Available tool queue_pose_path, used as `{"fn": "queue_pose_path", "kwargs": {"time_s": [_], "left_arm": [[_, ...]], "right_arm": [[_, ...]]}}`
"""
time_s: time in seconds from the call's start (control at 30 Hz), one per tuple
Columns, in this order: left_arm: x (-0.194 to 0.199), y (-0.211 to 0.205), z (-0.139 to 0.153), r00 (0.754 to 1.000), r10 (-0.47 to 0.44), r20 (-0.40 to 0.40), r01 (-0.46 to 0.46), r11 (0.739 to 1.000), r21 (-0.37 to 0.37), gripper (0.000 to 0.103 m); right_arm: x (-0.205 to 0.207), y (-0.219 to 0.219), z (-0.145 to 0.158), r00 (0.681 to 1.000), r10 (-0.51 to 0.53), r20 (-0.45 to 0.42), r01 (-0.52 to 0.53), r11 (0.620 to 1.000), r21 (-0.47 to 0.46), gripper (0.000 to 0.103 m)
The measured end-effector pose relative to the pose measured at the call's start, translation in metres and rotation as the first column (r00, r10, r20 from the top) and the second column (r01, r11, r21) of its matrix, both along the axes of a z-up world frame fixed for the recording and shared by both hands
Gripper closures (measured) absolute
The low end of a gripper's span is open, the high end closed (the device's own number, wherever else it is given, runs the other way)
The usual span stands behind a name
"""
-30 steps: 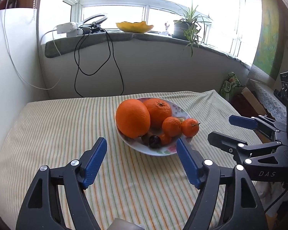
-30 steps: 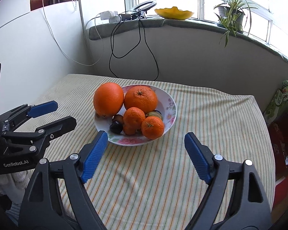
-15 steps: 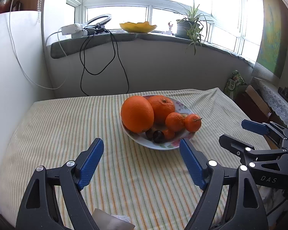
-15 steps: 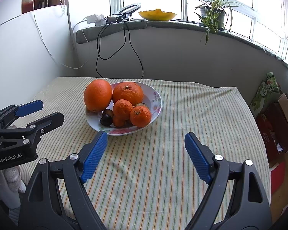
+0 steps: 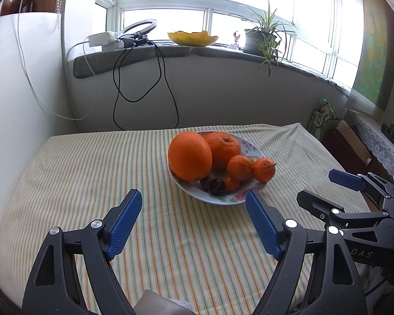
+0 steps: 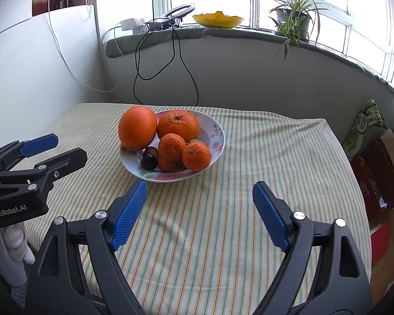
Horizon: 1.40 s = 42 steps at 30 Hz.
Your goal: Organize fruits
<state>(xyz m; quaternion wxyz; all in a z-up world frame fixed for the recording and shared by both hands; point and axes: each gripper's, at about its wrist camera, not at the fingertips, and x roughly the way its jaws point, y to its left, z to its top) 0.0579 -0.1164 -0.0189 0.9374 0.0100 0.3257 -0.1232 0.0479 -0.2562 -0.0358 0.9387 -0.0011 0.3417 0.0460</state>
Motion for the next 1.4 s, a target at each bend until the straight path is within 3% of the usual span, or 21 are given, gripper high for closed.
{"fn": "queue_pose_path", "kwargs": {"time_s": [1.4], "left_arm": [[0.0004, 0.0014, 0.0005, 1.000, -0.002, -0.002, 0.002, 1.000, -0.008, 0.022]], "right_arm": [[-0.0005, 0.0035, -0.0020, 1.000, 0.016, -0.004, -0.016, 1.000, 0.007, 0.018]]}}
